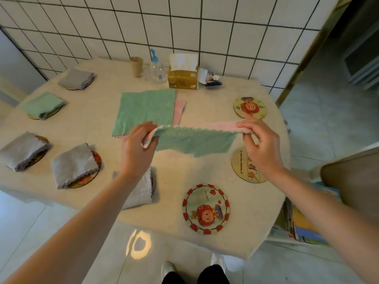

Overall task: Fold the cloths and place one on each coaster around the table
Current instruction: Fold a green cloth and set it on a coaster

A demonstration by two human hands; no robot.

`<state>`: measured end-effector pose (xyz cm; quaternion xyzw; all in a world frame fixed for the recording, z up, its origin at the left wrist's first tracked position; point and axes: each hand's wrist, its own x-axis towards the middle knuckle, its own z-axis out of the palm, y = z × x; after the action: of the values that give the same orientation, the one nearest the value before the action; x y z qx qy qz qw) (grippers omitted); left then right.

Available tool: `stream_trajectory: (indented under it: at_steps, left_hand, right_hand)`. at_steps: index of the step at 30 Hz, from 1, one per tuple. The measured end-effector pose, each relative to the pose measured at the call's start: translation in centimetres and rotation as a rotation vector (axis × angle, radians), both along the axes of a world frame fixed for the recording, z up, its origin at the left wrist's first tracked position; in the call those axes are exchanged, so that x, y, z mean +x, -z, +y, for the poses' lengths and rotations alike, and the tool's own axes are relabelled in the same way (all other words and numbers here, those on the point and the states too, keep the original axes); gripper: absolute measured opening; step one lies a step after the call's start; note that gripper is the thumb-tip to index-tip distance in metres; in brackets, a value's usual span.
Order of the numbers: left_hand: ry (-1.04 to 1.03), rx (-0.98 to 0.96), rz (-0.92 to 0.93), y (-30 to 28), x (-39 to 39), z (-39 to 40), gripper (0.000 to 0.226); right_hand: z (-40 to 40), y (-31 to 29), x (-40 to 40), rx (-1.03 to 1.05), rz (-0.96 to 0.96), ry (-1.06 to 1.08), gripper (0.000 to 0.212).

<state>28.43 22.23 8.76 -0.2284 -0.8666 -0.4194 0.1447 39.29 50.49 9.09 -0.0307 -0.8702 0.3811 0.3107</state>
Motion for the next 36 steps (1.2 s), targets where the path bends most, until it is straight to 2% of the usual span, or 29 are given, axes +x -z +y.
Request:
stream_trajectory:
  at_steps: [2, 4, 6, 9, 11, 14, 18, 21, 23, 27, 31, 36]
  left_hand:
    - [0.057, -0.021, 0.029, 1.4, 2.8, -0.2, 0.021]
    - [0.114, -0.085, -0.04, 4.2, 5.5, -1.0, 0.021]
    - [0.175, -0.215, -0.152, 7.5, 8.3, -1.5, 0.024]
    - [0.248, -0.377, -0.442, 11.6, 11.8, -1.6, 0.025]
    - [0.284, -0.483, -0.57, 13.4, 13.4, -1.6, 0.026]
    - [0.299, -0.595, -0.669, 14.6, 14.5, -1.8, 0.029]
    - [0.173, -0.583, -0.802, 13.6, 13.0, -1.3, 0.022]
    - [0.025, -0.37, -0.883, 12.6, 10.4, -0.8, 0.012]
    - [-0.135, -0.206, -0.891, 12.2, 8.5, -0.1, 0.017]
    - [-0.386, 0.005, -0.979, 12.5, 4.7, 2.6, 0.019]
    - [-0.485, -0.014, -1.013, 14.2, 1.9, 4.0, 0.02]
    - [-0.543, -0.067, -1.053, 15.0, 0.2, 4.8, 0.029]
  right_hand:
    - [1.0, 1.5, 2.3, 0.043, -0.049, -0.064, 0.024]
    - [2.2, 4.2, 4.7, 0.047, -0.186, -0.125, 0.024]
    - [3.5, 7.5, 7.1, 0.037, -0.417, -0.192, 0.025]
    - [4.8, 11.3, 9.6, 0.096, -0.721, -0.304, 0.025]
    - [5.3, 12.9, 10.6, 0.142, -0.865, -0.396, 0.025]
    - [6.0, 14.0, 11.2, 0.179, -0.993, -0.501, 0.028]
    - [6.4, 13.8, 9.9, 0.056, -1.01, -0.457, 0.02]
    - [6.6, 12.8, 7.3, -0.033, -0.917, -0.338, 0.017]
    - [6.5, 11.8, 5.1, -0.102, -0.836, -0.249, 0.004]
    - [6.8, 12.3, 0.0, -0.231, -0.812, -0.087, 0.013]
    - [6.8, 14.4, -4.1, -0.31, -0.902, 0.03, 0.023]
    - [6.7, 15.9, -6.5, -0.297, -0.998, 0.15, 0.018]
